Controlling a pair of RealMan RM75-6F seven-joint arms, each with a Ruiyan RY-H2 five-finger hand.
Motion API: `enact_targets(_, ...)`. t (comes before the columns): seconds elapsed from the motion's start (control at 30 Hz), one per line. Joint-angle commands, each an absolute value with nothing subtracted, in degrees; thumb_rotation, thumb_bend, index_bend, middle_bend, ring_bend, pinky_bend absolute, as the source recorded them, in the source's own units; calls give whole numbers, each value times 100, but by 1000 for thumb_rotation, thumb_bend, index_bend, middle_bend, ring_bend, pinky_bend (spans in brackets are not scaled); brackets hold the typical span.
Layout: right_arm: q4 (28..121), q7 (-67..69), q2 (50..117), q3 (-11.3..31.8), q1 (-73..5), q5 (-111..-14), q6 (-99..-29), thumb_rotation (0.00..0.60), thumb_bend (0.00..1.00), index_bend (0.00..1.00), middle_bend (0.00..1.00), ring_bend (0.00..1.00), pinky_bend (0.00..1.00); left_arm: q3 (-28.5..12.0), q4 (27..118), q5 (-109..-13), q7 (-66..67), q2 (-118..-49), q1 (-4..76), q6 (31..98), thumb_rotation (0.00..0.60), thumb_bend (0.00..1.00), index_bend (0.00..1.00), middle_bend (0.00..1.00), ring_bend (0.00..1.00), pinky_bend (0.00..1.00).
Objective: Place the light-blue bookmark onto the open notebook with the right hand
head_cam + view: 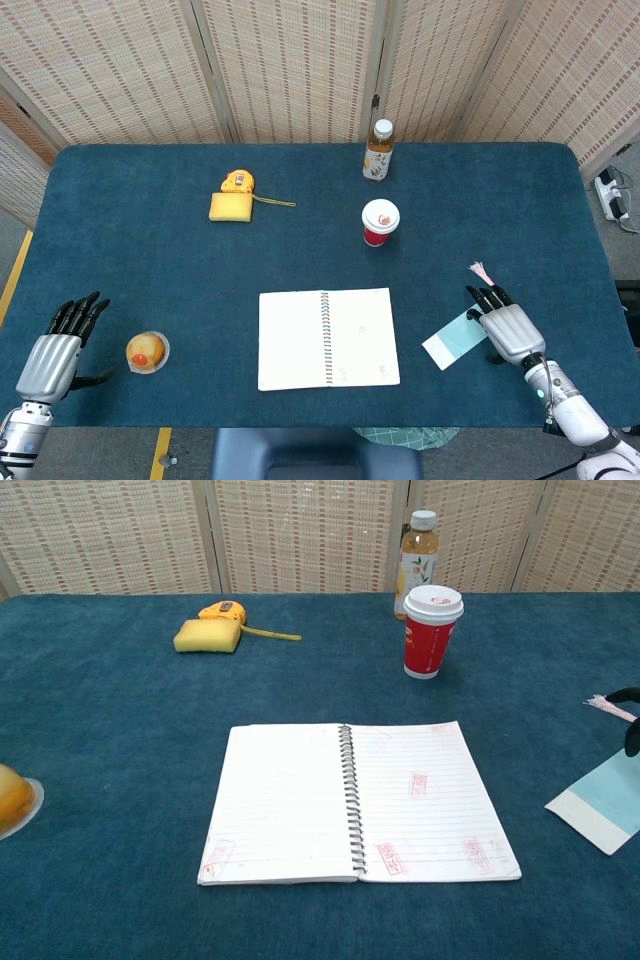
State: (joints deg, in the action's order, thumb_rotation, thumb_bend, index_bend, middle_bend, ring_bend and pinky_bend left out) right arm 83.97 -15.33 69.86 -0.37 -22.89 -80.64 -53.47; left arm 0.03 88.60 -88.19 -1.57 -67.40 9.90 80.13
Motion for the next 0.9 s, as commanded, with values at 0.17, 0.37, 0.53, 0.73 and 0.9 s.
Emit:
enact_targets(0.17,8235,-1575,7170,0,-2464,-7911,-5135,600,164,301,0,0,0,-16,8850,-8799,-219,-6708,970,8050,600,167,58,0,0,0)
enact_targets(0.37,8169,-1702,7256,-40,-2584,-7854,-4971,600,167,302,0,0,0,-29,8836,-8776,-226,-6708,970,8041,600,167,58,0,0,0)
enact_targets(0.53,8146,-1750,7292,-51,-2646,-7793,-4909,600,168,301,0,0,0,-38,8830,-8757,-207,-6715,969,8035,600,167,58,0,0,0)
enact_targets(0.73,8107,-1801,7337,-68,-2720,-7720,-4824,600,172,317,0,0,0,-41,8828,-8755,-209,-6716,969,8032,600,167,58,0,0,0)
enact_targets(0.9,8064,-1813,7380,-68,-2777,-7648,-4764,600,178,346,0,0,0,-49,8820,-8749,-220,-6715,965,8041,600,167,58,0,0,0)
